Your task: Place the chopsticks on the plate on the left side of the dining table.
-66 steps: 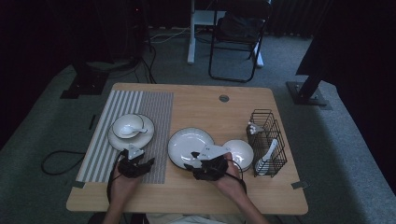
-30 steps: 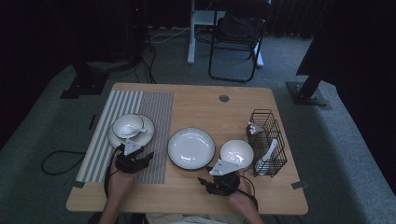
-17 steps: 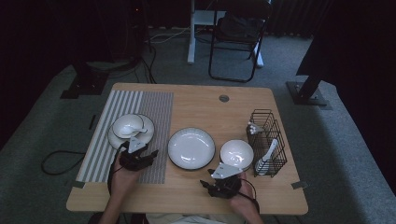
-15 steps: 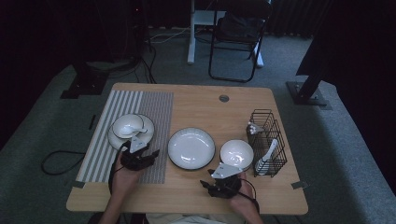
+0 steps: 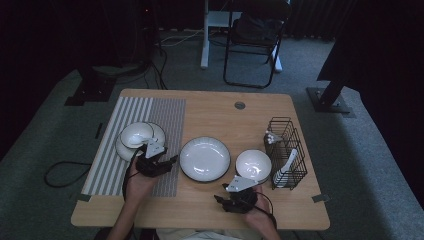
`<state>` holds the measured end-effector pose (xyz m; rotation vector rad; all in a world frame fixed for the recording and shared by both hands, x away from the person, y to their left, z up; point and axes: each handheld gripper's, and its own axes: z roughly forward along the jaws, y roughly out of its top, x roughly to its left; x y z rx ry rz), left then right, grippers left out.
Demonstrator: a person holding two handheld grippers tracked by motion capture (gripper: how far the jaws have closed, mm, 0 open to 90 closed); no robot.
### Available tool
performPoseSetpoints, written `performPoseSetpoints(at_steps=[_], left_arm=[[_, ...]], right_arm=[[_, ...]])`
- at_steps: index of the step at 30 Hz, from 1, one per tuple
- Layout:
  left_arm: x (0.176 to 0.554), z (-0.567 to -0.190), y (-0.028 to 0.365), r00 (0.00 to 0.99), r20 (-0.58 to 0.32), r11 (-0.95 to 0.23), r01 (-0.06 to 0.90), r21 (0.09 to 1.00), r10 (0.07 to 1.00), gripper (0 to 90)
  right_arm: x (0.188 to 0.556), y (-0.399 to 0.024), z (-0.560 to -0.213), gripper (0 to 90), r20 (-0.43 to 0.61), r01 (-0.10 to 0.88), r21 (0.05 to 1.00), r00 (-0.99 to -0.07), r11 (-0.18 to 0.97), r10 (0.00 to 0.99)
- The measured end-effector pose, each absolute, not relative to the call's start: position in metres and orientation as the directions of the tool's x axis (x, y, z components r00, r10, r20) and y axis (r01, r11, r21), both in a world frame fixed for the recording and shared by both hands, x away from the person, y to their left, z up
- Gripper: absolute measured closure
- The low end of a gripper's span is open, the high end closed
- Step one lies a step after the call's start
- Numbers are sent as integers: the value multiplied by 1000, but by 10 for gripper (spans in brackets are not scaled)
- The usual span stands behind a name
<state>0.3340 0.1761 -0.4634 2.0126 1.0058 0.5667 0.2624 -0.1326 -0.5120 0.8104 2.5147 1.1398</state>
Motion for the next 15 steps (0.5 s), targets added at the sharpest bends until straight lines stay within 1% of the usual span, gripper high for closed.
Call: performPoseSetpoints(at_steps=[6, 15], left_arm=[[340, -456, 168, 600, 36, -364, 435, 824, 799, 497], [350, -442, 153, 636, 54, -393, 405, 825, 769, 498]], right_arm=[[264, -132, -515, 475, 3, 391, 750, -808, 534, 589], [265, -133, -518, 468, 20, 408, 750, -801, 521, 599]])
